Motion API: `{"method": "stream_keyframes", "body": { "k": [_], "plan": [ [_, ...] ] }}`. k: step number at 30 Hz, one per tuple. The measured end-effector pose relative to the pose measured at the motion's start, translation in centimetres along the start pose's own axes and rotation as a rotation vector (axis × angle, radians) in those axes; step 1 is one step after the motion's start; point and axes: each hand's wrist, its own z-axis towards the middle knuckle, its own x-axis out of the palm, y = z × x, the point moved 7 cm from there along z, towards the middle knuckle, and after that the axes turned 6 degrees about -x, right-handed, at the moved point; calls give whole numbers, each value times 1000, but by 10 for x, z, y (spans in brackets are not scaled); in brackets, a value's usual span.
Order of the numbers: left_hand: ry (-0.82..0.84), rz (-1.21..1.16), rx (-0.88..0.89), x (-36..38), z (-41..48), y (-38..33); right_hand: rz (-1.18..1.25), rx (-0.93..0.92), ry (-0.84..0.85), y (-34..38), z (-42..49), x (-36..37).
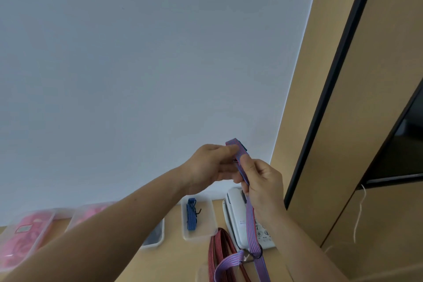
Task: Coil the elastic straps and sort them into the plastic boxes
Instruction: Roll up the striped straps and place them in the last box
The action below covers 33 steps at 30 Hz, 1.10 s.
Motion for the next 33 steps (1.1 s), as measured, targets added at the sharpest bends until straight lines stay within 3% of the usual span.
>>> {"method": "stream_keyframes", "body": {
  "k": [3,10,18,22,25,28,31,33],
  "plan": [
    [-100,-46,-30,-8,3,0,-16,14,13,-1,-1,0],
    [-203,156,67,-18,3,-12,-82,138,1,-11,-3,-7],
    [-403,712,426,-15,-12,-31,-29,288,73,-12,-8,3],
    [-458,1132,568,-4,-23,-33,-2,313,97,-5,-6,3],
    [-374,1321,806,18,-36,-30,4,301,116,0,-4,2],
    [-340,1432,918,24,-36,-27,-4,276,121,1,-4,2],
    [-338,1233,917,17,-35,-26,27,212,106,4,-5,-2],
    [-337,793,631,1,-27,-23,39,155,94,10,-5,-4]
  ]
}}
